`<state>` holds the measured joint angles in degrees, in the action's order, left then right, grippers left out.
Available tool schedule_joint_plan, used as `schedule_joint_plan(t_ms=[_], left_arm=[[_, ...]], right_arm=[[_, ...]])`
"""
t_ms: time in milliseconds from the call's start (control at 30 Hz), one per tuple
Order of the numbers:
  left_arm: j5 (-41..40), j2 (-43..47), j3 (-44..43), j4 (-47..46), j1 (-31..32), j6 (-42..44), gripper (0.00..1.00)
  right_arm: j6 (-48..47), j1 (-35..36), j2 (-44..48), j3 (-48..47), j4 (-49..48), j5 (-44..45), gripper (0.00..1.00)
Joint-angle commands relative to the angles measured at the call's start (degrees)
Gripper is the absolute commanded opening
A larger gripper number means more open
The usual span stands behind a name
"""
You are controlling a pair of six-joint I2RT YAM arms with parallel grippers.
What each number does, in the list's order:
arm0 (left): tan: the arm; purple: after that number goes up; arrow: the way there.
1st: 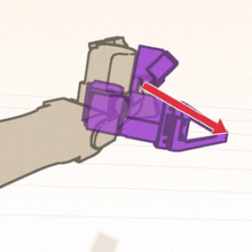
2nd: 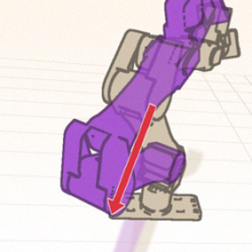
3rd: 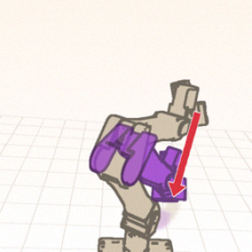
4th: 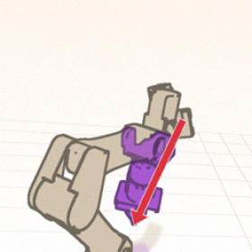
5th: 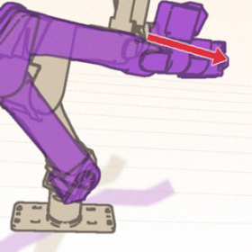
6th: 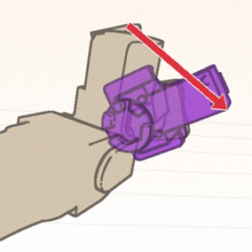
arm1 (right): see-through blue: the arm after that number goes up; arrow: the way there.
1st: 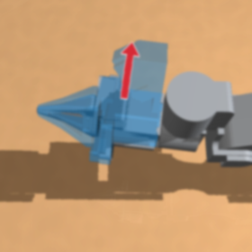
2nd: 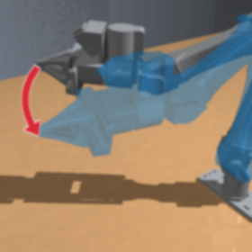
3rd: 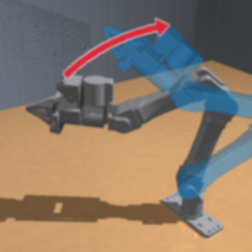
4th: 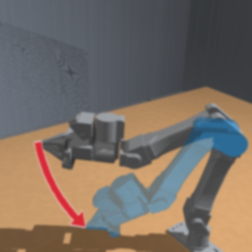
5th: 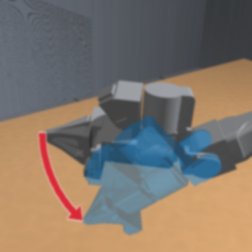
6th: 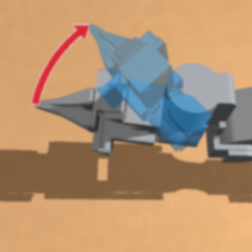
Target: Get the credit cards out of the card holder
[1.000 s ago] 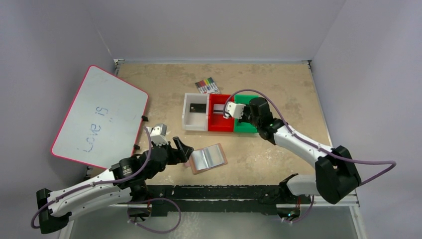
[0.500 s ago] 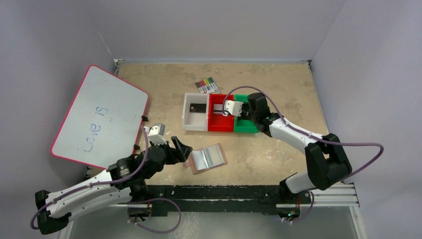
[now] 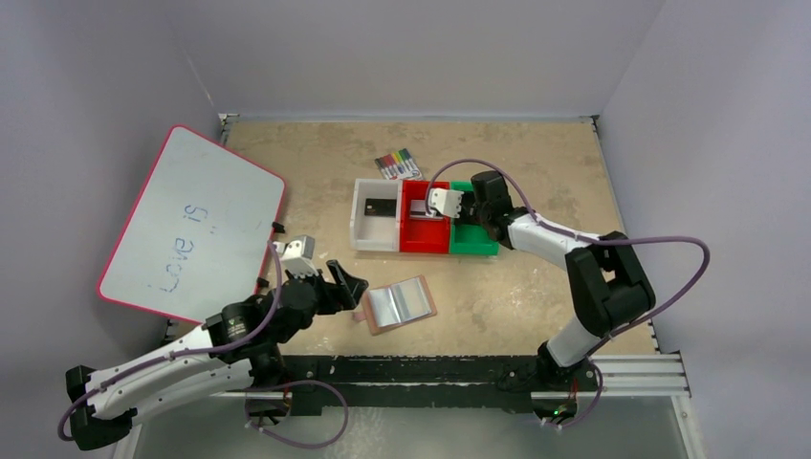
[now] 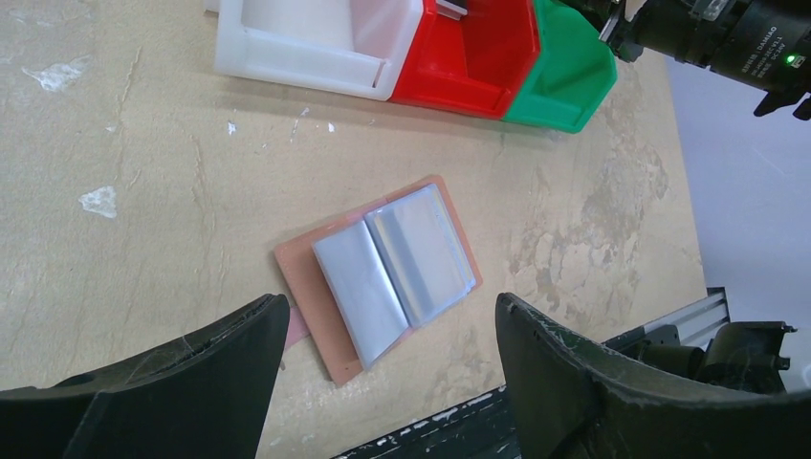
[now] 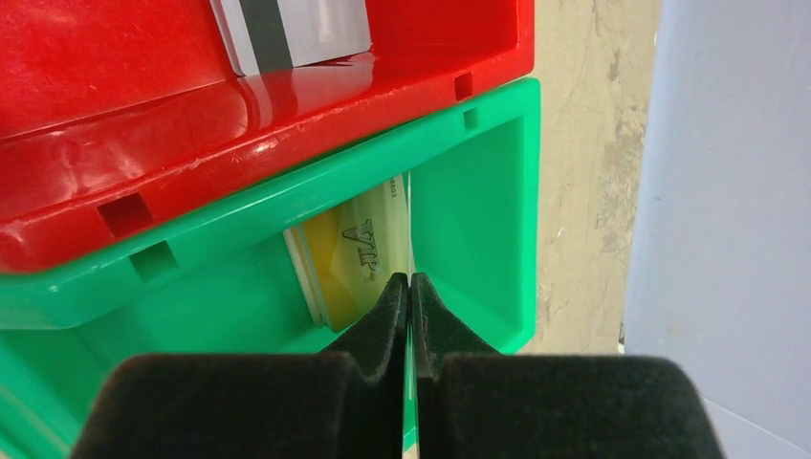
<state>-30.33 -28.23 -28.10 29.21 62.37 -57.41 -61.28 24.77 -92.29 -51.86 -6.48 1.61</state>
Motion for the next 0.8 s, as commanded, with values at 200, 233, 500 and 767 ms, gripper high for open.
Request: schedule_joint_plan(t_ms=[200, 233, 500, 767], left_arm=[[-1.8, 1.8, -2.6, 1.4, 0.0, -0.1, 0.78], [-1.8, 1.8, -2.6, 1.5, 0.0, -0.2, 0.78], [-1.8, 1.4, -2.4, 1.4, 0.0, -0.6, 0.78], [-1.4, 0.7, -2.1, 1.1, 0.0, -0.6, 0.78]], right_arm=[[-2.8, -0.8, -3.4, -3.2, -4.0, 0.4, 0.00], [-2.8, -0.9, -3.6, -3.1, -4.6, 0.5, 0.00], [-2.6, -1.2, -6.0, -5.5, -5.6, 1.6, 0.05], [-2.8, -1.2, -6.1, -5.7, -4.0, 1.5, 0.08]])
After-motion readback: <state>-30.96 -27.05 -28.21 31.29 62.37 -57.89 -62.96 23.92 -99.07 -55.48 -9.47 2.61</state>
